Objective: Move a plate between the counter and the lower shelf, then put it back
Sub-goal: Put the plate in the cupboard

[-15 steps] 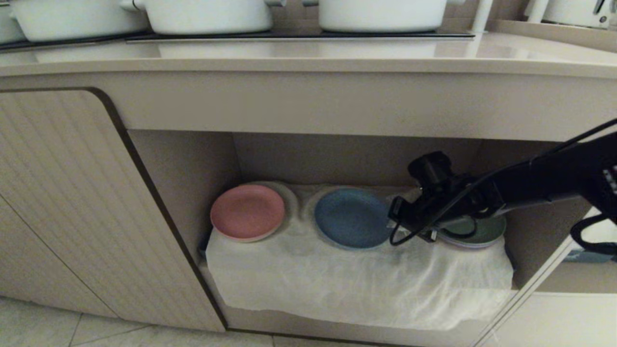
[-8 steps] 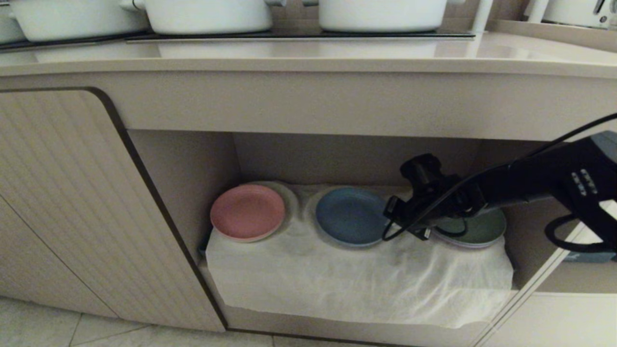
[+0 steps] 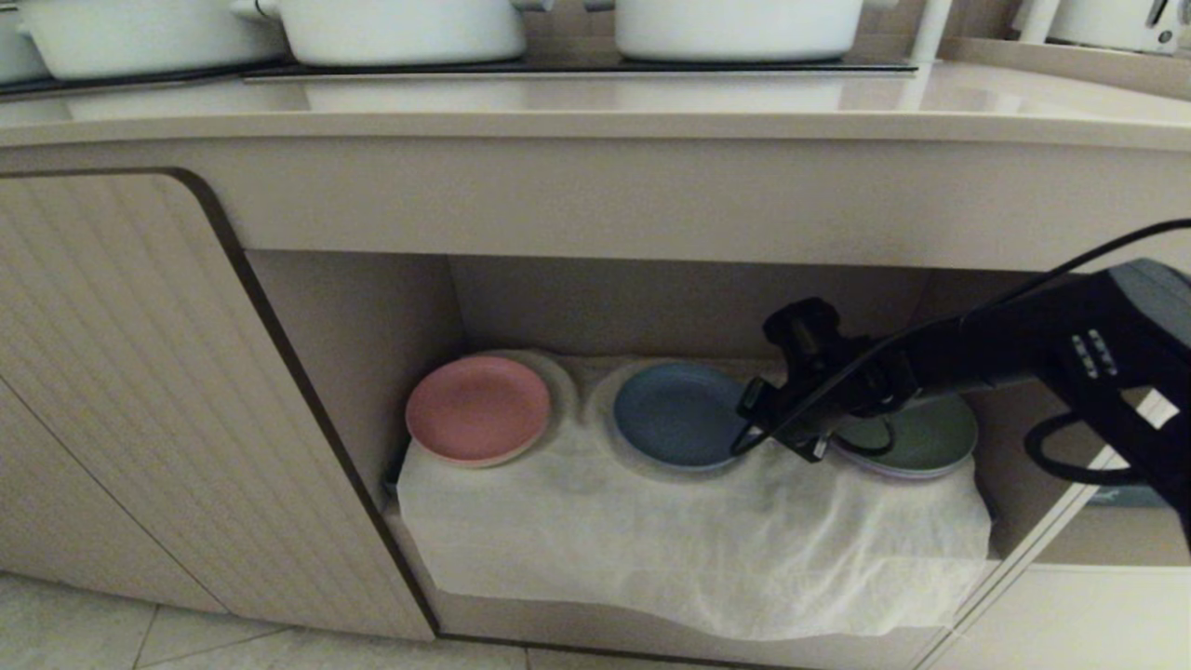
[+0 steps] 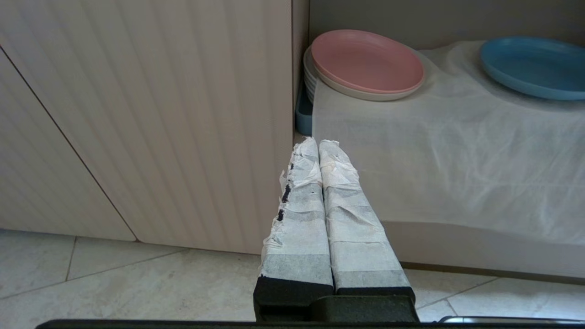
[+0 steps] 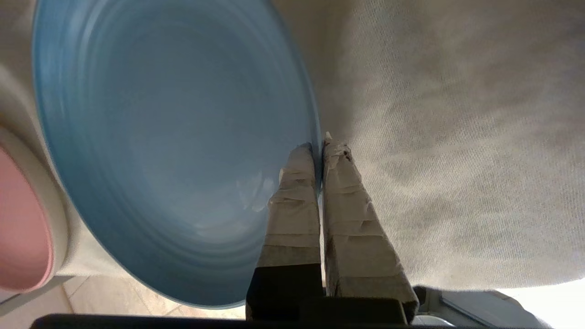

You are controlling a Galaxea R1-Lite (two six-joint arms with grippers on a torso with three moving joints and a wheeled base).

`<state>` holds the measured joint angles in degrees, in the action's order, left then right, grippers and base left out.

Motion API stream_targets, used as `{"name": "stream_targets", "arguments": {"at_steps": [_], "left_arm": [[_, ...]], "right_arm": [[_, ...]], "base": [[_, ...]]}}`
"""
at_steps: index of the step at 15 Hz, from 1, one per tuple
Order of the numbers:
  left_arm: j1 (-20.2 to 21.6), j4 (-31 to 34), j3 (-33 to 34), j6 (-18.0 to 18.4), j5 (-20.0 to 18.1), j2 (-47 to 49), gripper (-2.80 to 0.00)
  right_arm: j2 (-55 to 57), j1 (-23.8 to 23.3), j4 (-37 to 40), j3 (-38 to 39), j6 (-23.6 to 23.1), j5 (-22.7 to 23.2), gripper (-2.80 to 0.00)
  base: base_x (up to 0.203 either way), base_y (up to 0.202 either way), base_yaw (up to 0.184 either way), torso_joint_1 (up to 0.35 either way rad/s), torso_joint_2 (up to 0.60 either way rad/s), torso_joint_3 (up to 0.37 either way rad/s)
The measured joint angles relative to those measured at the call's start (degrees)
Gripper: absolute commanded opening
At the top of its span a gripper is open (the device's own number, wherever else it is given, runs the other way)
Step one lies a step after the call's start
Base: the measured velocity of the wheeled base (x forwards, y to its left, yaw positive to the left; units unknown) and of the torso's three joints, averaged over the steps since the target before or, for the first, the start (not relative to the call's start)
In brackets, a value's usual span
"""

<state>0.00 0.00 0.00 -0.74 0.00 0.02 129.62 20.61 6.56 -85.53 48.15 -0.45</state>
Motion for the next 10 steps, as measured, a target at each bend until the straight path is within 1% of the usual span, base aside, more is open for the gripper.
{"name": "stream_targets", "arguments": {"at_steps": [3, 10], "left_arm": [[0.0, 0.0, 0.0, 0.0, 0.0, 0.0, -2.80], [0.0, 0.0, 0.0, 0.0, 0.0, 0.0, -2.80]], "right_arm": [[1.0, 0.0, 0.2, -1.7, 0.7, -0.2, -2.80], [2.2, 0.0, 0.2, -2.7, 1.1, -0.3, -2.80]], "base": [[0.000, 0.000, 0.000, 0.000, 0.00, 0.000], [0.000, 0.000, 0.000, 0.000, 0.00, 0.000]]}}
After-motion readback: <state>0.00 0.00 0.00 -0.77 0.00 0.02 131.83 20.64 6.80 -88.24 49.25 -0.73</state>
